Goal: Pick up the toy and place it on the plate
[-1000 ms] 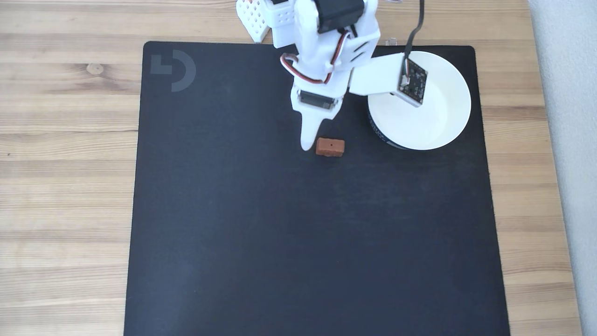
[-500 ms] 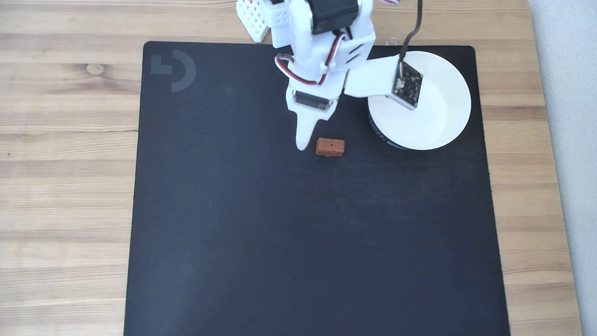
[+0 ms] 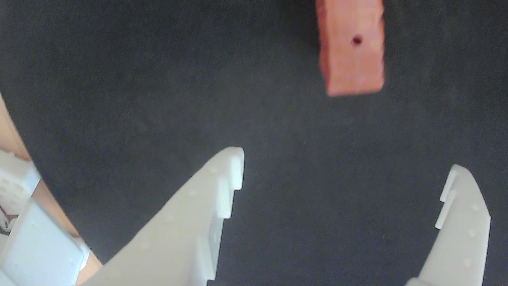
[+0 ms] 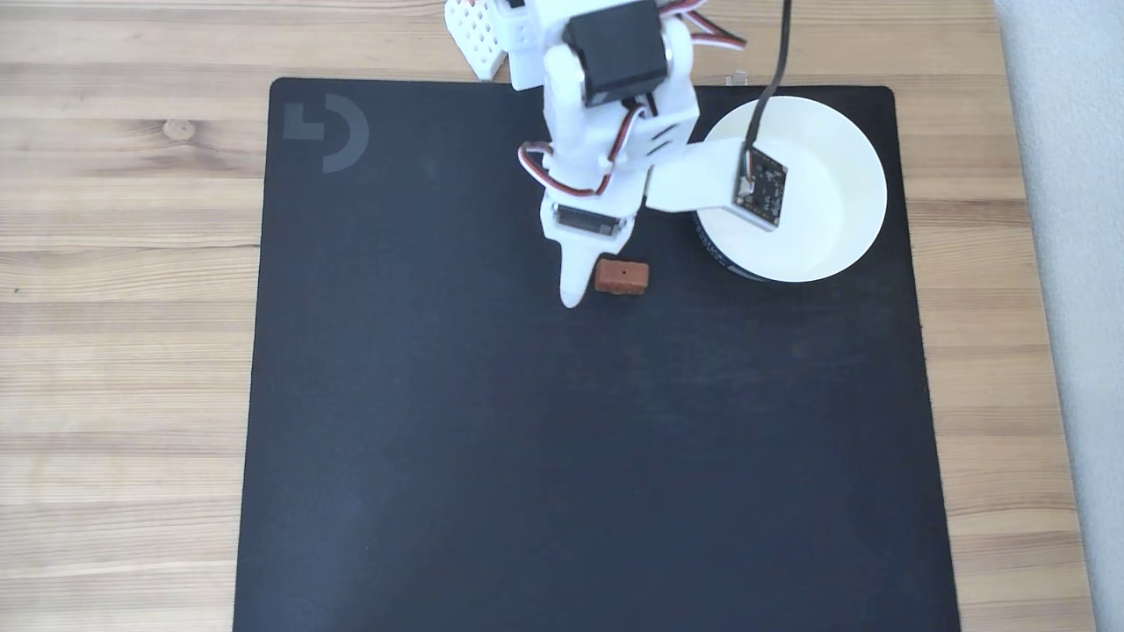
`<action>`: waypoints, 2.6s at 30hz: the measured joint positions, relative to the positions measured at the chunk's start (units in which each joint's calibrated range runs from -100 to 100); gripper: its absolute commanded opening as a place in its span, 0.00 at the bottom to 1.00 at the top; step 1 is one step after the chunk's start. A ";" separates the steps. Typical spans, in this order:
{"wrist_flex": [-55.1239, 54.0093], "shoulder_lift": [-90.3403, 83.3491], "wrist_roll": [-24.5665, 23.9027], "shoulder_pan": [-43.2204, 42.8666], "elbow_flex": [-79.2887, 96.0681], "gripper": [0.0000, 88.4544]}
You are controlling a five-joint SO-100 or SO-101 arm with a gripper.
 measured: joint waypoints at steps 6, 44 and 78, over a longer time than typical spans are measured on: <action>-0.51 2.91 0.31 -0.17 -1.79 0.40; -8.02 26.23 -1.13 -4.91 -12.75 0.22; -9.37 2.08 -4.53 -6.99 -7.75 0.03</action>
